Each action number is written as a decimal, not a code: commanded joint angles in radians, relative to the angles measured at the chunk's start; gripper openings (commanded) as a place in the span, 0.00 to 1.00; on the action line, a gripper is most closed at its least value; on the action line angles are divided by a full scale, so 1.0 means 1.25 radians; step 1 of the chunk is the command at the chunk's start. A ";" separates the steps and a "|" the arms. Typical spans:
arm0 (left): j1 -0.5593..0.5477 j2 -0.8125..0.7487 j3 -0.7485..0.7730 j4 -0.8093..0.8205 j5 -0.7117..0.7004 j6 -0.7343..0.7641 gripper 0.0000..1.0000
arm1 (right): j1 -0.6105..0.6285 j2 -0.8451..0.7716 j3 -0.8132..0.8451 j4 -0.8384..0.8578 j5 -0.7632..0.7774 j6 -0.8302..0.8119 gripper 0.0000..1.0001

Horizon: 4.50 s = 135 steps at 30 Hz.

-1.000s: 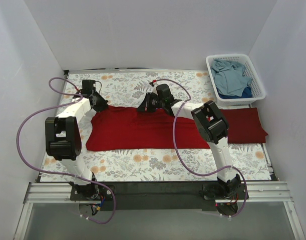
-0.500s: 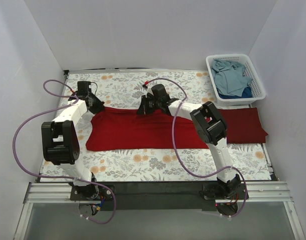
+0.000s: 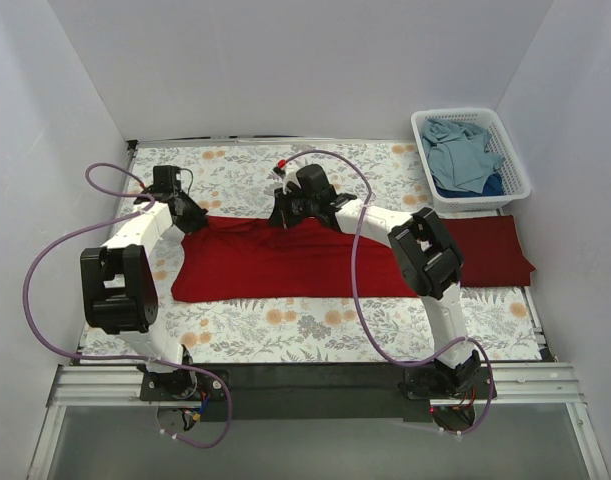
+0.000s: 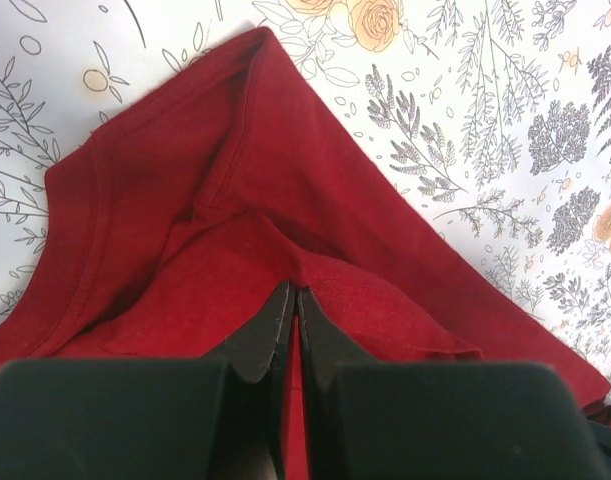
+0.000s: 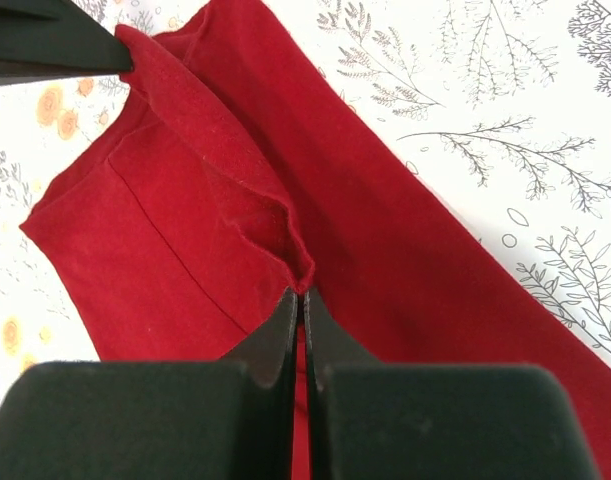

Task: Fold and stack the t-shirts
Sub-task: Fold the tshirt

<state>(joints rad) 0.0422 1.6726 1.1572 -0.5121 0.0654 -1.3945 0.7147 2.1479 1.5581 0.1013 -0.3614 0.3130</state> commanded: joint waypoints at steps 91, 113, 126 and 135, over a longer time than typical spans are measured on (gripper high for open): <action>-0.061 -0.058 -0.145 -0.068 -0.162 0.010 0.09 | 0.044 0.035 -0.028 0.043 -0.170 0.163 0.37; -0.005 -0.231 -0.176 -0.144 -0.135 -0.021 0.37 | -0.022 -0.274 -0.311 -0.145 -0.012 -0.035 0.44; -0.005 -0.167 -0.306 -0.066 -0.153 -0.025 0.33 | -0.022 -0.427 -0.519 -0.329 0.319 -0.198 0.47; -0.005 0.133 -0.039 -0.050 -0.180 0.016 0.33 | 0.044 -0.386 -0.540 -0.424 0.238 -0.108 0.46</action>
<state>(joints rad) 0.0360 1.6928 1.0092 -0.6815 -0.1192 -1.3941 0.7094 1.6230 0.9016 -0.2871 0.0032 0.1284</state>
